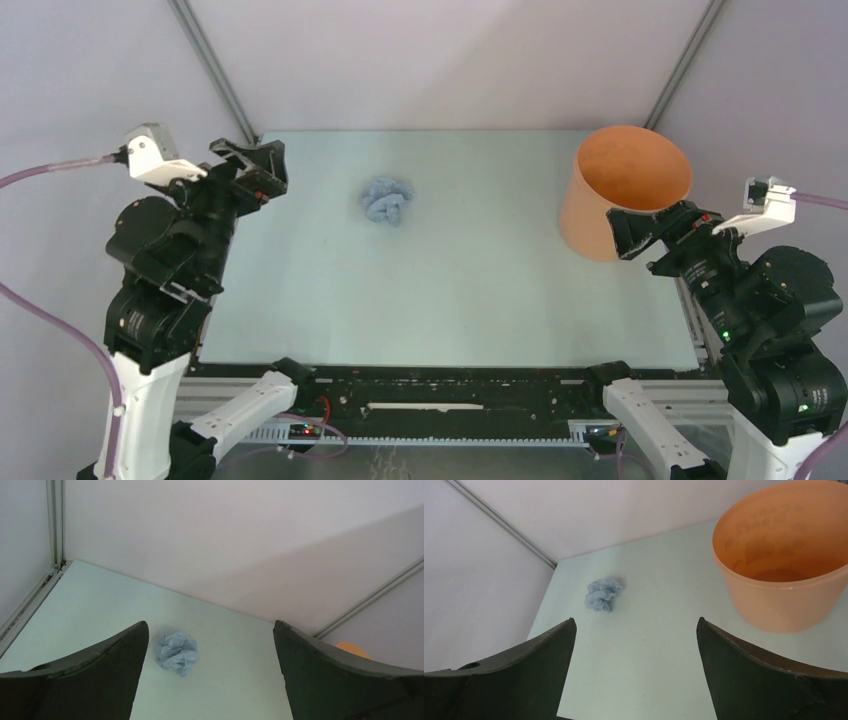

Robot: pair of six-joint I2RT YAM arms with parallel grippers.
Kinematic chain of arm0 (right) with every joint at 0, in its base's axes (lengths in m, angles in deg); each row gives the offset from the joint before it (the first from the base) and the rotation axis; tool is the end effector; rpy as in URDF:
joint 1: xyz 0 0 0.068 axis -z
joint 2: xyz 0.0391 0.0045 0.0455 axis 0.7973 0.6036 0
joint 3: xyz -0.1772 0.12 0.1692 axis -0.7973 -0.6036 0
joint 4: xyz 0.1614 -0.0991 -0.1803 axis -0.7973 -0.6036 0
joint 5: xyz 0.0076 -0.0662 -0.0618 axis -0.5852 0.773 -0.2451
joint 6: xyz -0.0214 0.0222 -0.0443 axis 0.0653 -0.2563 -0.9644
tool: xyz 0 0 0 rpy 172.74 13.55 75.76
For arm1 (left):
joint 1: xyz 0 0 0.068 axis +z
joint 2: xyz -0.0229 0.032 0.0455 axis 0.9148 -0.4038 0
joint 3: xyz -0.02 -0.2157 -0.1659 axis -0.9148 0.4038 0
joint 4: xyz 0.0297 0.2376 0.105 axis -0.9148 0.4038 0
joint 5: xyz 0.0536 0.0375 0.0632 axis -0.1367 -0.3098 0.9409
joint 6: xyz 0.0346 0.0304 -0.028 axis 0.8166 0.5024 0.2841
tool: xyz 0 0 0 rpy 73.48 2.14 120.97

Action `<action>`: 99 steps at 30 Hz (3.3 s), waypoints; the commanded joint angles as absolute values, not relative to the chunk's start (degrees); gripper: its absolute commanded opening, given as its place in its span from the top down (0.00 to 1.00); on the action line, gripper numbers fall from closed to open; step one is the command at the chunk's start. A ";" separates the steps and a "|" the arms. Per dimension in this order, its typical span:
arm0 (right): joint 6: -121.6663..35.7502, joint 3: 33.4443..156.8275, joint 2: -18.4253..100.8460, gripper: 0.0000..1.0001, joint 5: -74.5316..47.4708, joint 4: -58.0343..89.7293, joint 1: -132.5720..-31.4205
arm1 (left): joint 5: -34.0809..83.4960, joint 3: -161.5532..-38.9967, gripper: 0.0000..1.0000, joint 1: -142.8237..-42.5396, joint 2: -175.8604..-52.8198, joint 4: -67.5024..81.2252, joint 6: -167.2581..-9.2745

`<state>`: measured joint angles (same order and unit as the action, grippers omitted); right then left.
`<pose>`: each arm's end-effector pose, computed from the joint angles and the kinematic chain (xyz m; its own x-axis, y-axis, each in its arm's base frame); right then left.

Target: Put the trash bags into the trash bin

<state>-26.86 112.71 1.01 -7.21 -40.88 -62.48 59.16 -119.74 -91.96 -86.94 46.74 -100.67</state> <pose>0.0313 0.0061 0.5072 -0.1528 0.3689 -0.9168 -0.1411 0.9101 0.3897 0.0831 -0.0228 0.5331 0.0860 -0.4466 -0.8906 0.0326 0.8947 -0.4455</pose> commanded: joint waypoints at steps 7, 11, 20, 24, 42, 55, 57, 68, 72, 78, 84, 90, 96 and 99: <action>-26.55 111.32 1.16 0.01 -7.69 -41.38 -61.23 | 55.06 -119.19 0.00 -88.28 -93.60 51.45 -108.01; -26.87 110.80 0.54 0.01 -8.50 -41.23 -61.14 | 50.24 -114.96 0.00 -83.80 -95.11 51.94 -113.54; -20.21 108.63 -1.10 0.00 -12.28 -40.60 -61.06 | 35.76 -99.90 0.00 -76.72 -102.05 40.59 -124.16; -24.23 110.85 2.68 0.00 -18.33 -41.59 -61.04 | 31.22 -100.49 0.00 -76.64 -111.43 36.82 -122.58; -26.17 112.63 34.14 0.00 -20.54 -35.51 -82.13 | 29.33 -119.53 0.05 -80.14 -148.26 40.61 -102.68; -25.65 98.91 30.37 0.01 -25.32 -37.31 -73.73 | 17.53 -114.95 0.85 -85.77 -151.60 39.29 -108.30; -26.13 97.04 30.06 0.01 -25.39 -38.13 -74.72 | 16.01 -108.99 0.92 -87.88 -145.39 36.73 -110.22; -25.60 82.25 27.66 0.07 -29.32 -32.75 -78.79 | 2.96 -80.82 0.96 -101.84 -126.34 20.42 -120.35; -26.72 77.39 23.55 0.08 -28.51 -28.84 -79.07 | -2.40 -78.60 1.00 -102.02 -124.93 22.25 -116.81; -27.19 66.27 17.29 0.10 -27.52 -16.36 -79.53 | -11.91 -79.37 0.98 -102.20 -123.14 21.30 -114.26; -27.03 63.00 16.48 0.14 -23.50 -7.13 -79.24 | -18.18 -84.37 0.95 -102.38 -125.84 26.80 -109.54; -27.21 63.01 21.29 0.20 -30.28 -1.81 -75.94 | -18.95 -88.81 0.96 -102.35 -128.74 33.87 -104.61; -26.04 63.41 24.36 0.42 -32.40 2.06 -77.77 | -16.14 -93.88 0.96 -102.27 -131.38 41.16 -98.81; -26.28 63.62 23.23 0.39 -32.22 2.00 -78.03 | -13.68 -96.82 0.96 -101.86 -133.12 45.56 -95.86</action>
<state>-25.85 62.40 24.60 -30.88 -1.77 -77.56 -15.74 -90.78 -102.26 -131.71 38.26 -102.34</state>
